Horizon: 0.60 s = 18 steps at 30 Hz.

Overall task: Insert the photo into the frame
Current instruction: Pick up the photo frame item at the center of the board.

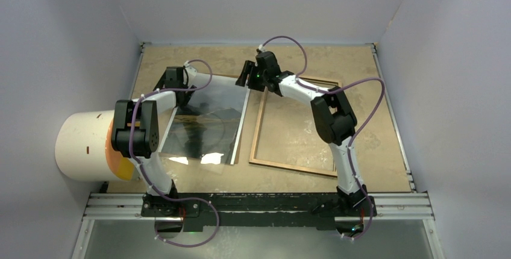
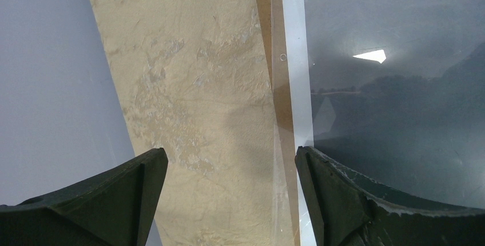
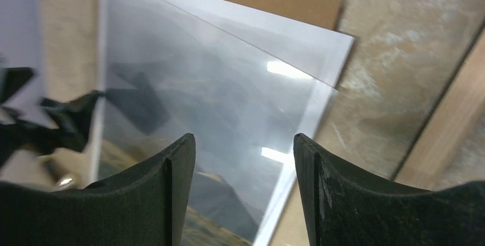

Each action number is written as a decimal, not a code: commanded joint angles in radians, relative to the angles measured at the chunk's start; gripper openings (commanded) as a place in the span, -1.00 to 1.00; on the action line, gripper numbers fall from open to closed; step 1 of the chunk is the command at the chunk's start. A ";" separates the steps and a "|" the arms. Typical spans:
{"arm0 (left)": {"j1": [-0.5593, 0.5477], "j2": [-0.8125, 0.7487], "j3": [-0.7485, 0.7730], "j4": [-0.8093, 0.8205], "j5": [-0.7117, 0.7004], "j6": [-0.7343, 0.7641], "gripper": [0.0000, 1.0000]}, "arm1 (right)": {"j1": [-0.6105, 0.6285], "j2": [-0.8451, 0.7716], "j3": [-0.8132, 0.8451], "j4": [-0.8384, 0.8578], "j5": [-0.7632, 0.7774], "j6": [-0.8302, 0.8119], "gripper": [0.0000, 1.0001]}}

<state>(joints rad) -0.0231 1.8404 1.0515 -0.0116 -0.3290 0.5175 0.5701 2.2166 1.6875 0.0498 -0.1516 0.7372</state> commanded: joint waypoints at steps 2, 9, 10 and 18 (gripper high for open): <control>-0.003 0.046 -0.059 -0.155 0.056 0.005 0.79 | 0.011 -0.023 0.023 0.014 -0.023 0.067 0.27; 0.046 -0.002 0.036 -0.247 0.121 -0.016 0.79 | 0.011 0.000 0.090 -0.194 0.241 0.016 0.38; 0.057 -0.009 0.066 -0.274 0.139 -0.025 0.79 | 0.013 0.003 0.091 -0.204 0.251 0.014 0.39; 0.091 -0.021 0.177 -0.277 0.035 -0.033 0.79 | 0.013 0.083 0.144 -0.274 0.259 0.015 0.41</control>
<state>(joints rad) 0.0654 1.8324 1.1790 -0.2707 -0.2314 0.5076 0.5823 2.2658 1.7851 -0.1574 0.0654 0.7647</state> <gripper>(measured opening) 0.897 0.700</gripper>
